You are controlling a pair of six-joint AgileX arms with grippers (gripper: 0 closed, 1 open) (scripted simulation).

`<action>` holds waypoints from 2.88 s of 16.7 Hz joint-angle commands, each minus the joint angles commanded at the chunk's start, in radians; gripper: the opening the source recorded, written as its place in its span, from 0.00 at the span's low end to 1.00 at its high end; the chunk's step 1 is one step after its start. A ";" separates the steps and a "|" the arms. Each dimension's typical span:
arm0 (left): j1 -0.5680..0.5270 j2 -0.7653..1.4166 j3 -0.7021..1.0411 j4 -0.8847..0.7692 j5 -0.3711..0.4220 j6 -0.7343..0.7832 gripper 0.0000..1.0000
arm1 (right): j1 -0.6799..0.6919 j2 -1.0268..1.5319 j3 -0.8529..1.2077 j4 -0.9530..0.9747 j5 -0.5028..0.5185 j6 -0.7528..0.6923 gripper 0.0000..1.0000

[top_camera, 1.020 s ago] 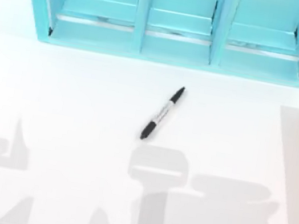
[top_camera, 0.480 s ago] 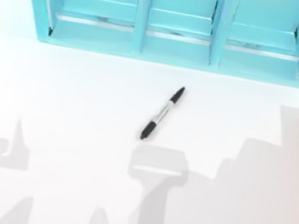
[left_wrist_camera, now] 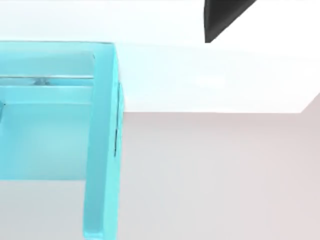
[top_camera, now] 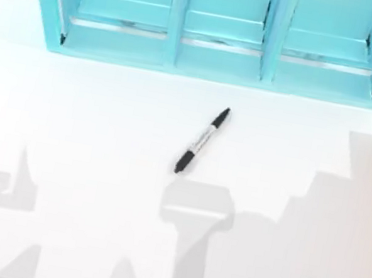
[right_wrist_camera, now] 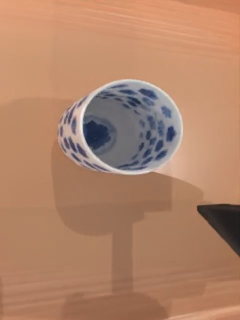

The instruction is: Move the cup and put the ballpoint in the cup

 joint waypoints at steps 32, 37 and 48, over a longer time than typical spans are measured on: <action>0.000 0.000 0.000 0.000 0.000 0.000 1.00 | 0.000 0.075 -0.261 0.341 0.000 0.001 0.00; 0.000 0.000 0.000 0.000 0.000 0.000 1.00 | 0.016 0.069 -0.245 0.325 0.000 0.018 0.00; 0.000 0.000 0.000 0.000 0.000 0.000 1.00 | 0.421 -0.047 0.140 -0.200 -0.002 0.421 0.00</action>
